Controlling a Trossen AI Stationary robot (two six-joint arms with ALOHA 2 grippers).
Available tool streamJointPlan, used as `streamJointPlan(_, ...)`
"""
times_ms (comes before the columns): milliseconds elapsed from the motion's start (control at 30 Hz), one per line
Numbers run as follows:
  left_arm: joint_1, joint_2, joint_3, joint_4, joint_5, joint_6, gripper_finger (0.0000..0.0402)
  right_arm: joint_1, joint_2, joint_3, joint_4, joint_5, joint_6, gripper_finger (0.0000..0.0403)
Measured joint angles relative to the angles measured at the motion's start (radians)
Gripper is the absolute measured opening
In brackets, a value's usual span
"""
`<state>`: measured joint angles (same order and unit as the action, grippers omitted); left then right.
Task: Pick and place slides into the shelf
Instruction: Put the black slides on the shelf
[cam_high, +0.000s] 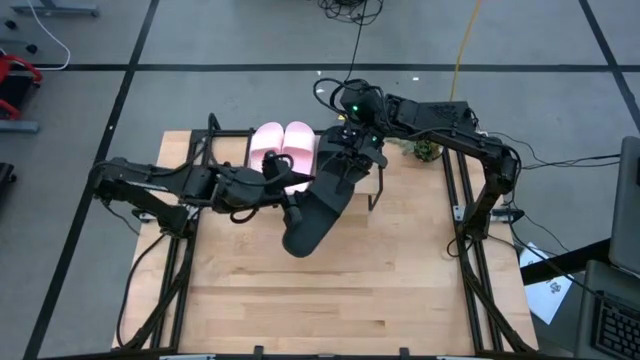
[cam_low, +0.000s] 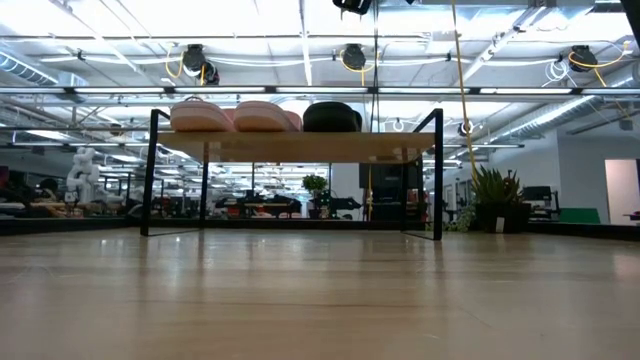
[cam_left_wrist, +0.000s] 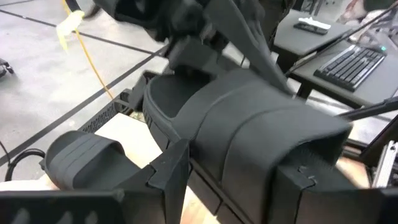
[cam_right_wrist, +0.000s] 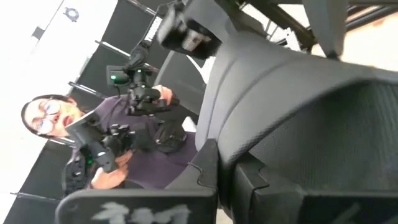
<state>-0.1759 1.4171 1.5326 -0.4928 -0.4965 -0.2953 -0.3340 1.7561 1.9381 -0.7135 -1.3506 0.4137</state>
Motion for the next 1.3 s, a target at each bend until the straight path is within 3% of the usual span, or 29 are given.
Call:
streamJointPlan(167, 0.008, 0.011, 0.0, 0.004, -0.003, -0.03, 0.0148, 0.004, 0.0, 0.0, -0.004, -0.008, -0.002, 0.0)
streamJointPlan(400, 0.007, 0.01, -0.001, 0.019, -0.065, 0.013, 0.0016, 0.003, -0.001, 0.0, -0.005, 0.016, 0.0, 0.0007)
streamJointPlan(733, -0.037, 0.009, -0.002, 0.027, -0.212, 0.004, 0.0002, -0.054, -0.001, 0.0, 0.01, 0.006, -0.045, 0.0062)
streamJointPlan(1033, -0.043, 0.009, -0.002, 0.028, -0.232, -0.022, 0.0, -0.105, -0.001, 0.001, 0.021, -0.006, -0.048, 0.0099)
streamJointPlan(1300, -0.051, 0.009, -0.002, 0.024, -0.23, -0.001, 0.0, -0.148, -0.001, 0.002, 0.019, 0.009, -0.041, 0.0106)
